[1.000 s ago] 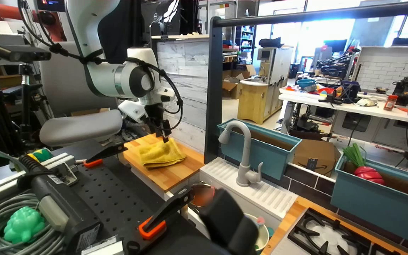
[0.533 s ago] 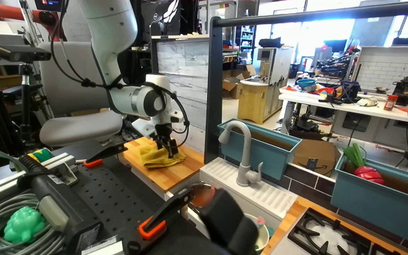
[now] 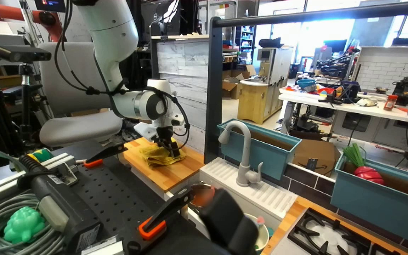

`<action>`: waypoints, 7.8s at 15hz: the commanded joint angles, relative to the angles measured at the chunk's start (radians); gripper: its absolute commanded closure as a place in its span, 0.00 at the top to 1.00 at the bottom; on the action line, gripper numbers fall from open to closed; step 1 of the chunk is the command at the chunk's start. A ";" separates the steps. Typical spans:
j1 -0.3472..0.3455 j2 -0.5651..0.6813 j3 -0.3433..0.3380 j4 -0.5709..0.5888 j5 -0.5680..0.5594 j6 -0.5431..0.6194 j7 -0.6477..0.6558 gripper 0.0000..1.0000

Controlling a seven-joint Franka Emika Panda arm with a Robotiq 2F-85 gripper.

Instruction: Wipe the counter with the towel, then remove the plushies from the sink and put some of them on the counter and some on the stove

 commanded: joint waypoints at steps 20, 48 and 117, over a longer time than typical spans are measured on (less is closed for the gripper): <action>0.085 0.058 -0.080 0.008 -0.015 0.050 0.095 1.00; 0.260 0.017 -0.026 -0.110 0.015 0.162 0.083 1.00; 0.233 0.030 -0.320 -0.249 0.208 0.233 0.152 1.00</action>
